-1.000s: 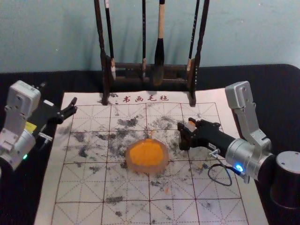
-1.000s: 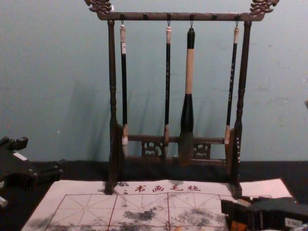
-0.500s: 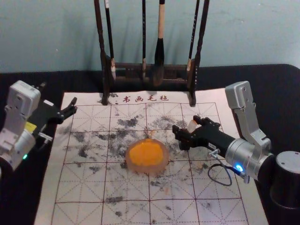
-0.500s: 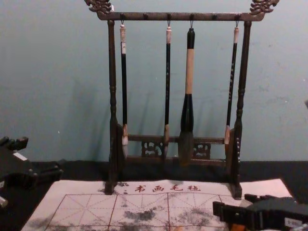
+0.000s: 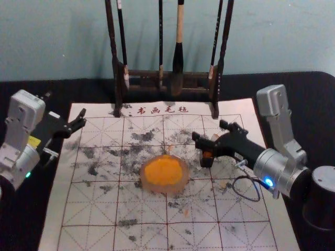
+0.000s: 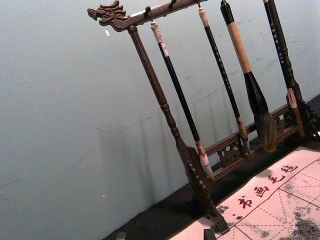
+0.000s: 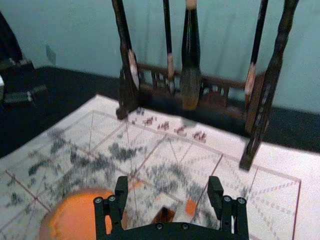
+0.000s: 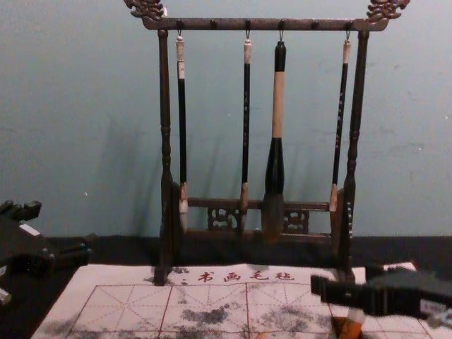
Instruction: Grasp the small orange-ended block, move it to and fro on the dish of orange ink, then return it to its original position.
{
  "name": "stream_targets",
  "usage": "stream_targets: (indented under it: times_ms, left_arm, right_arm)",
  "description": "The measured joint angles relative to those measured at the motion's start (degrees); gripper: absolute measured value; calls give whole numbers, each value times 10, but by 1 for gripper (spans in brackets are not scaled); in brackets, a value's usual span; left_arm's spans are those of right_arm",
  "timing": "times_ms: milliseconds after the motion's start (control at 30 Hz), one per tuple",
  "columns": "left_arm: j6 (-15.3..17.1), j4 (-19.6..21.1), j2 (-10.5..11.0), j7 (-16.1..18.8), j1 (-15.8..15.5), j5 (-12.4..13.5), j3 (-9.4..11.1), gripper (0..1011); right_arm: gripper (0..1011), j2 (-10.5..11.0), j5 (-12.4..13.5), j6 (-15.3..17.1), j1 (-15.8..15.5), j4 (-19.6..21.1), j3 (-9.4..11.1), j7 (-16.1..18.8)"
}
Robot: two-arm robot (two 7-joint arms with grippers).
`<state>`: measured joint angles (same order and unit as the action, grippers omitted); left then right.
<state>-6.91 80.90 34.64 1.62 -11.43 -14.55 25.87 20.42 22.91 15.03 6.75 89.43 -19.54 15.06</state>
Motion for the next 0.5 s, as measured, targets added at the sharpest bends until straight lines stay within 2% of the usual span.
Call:
stream_targets:
  times_ms: [100, 300, 400, 433, 500]
  left_arm:
    - [0, 0, 0, 0, 0, 0, 0, 1001]
    - [0, 0, 0, 0, 0, 0, 0, 1001]
    - [0, 0, 0, 0, 0, 0, 0, 1001]
    - [0, 0, 0, 0, 0, 0, 0, 1001]
    - [0, 0, 0, 0, 0, 0, 0, 1001]
  right_arm:
    - [1000, -2, -1, -18, -1, 8, 8, -1]
    - [1000, -11, -18, -68, -4, 15, 30, -24]
    - [1000, -20, -43, -97, -6, 6, 41, -51]
    - [1000, -24, -60, -110, -7, -3, 43, -66]
    - [1000, -28, -76, -119, -7, -14, 45, -83]
